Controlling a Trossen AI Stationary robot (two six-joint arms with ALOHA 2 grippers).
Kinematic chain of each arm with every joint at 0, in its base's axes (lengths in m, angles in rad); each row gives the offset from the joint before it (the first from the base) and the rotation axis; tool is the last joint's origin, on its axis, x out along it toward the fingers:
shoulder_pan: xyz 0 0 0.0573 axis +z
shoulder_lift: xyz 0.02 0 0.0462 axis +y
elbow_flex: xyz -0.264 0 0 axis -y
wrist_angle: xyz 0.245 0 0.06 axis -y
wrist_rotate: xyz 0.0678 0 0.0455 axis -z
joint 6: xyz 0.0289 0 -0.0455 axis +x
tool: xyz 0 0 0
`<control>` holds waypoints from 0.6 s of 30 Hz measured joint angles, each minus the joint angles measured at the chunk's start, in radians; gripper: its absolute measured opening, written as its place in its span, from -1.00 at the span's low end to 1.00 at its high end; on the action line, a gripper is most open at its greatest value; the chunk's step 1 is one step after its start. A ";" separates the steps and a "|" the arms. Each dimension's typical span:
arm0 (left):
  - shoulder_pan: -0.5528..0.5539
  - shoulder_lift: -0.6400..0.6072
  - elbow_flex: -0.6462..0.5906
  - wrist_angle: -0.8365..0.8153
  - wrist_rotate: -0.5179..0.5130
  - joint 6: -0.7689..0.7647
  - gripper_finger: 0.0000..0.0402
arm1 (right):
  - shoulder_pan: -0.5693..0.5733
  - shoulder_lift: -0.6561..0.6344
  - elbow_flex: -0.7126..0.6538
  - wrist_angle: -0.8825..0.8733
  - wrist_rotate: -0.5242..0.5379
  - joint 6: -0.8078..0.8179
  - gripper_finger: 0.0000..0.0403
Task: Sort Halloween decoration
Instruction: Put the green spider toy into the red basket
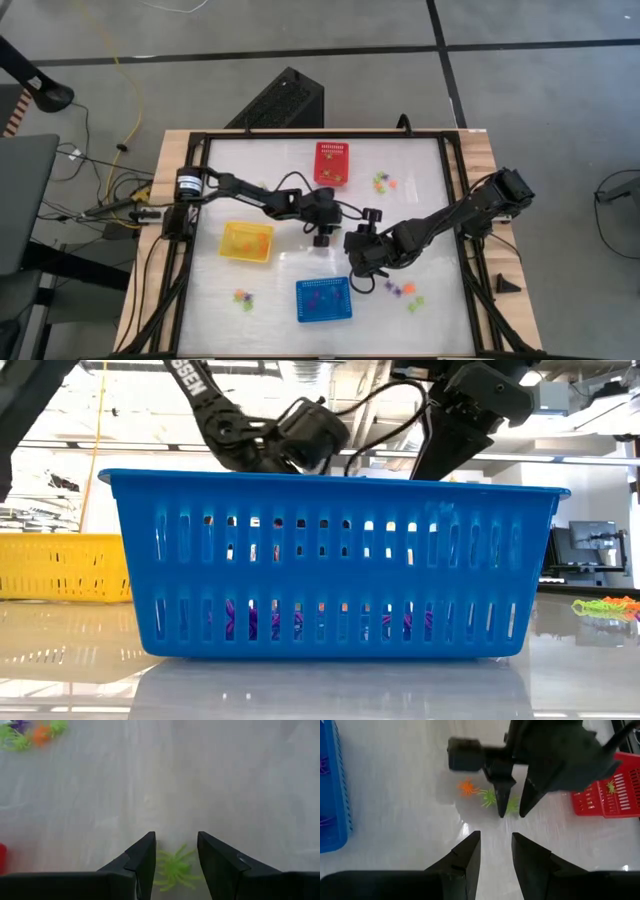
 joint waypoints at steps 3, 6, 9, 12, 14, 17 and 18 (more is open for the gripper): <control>0.000 0.006 0.029 -0.058 -0.004 0.017 -0.33 | 0.002 0.000 0.000 -0.003 0.000 0.000 -0.30; 0.000 0.006 0.023 -0.069 -0.009 0.028 -0.33 | 0.002 0.000 0.000 -0.006 -0.002 0.000 -0.30; 0.001 0.003 0.021 -0.110 -0.009 0.018 -0.33 | 0.002 0.000 0.000 -0.009 -0.002 0.000 -0.30; 0.004 0.003 0.021 -0.157 0.001 0.014 -0.34 | 0.002 0.000 0.000 -0.015 -0.002 0.000 -0.30; 0.006 0.004 0.021 -0.167 0.024 0.008 -0.40 | 0.002 0.000 0.000 -0.014 -0.002 0.000 -0.30; 0.006 0.004 0.021 -0.170 0.039 -0.002 -0.63 | 0.002 0.000 0.000 -0.014 -0.001 0.000 -0.30; 0.006 0.004 0.021 -0.171 0.040 -0.007 -0.74 | 0.002 0.000 0.000 -0.014 -0.001 0.000 -0.30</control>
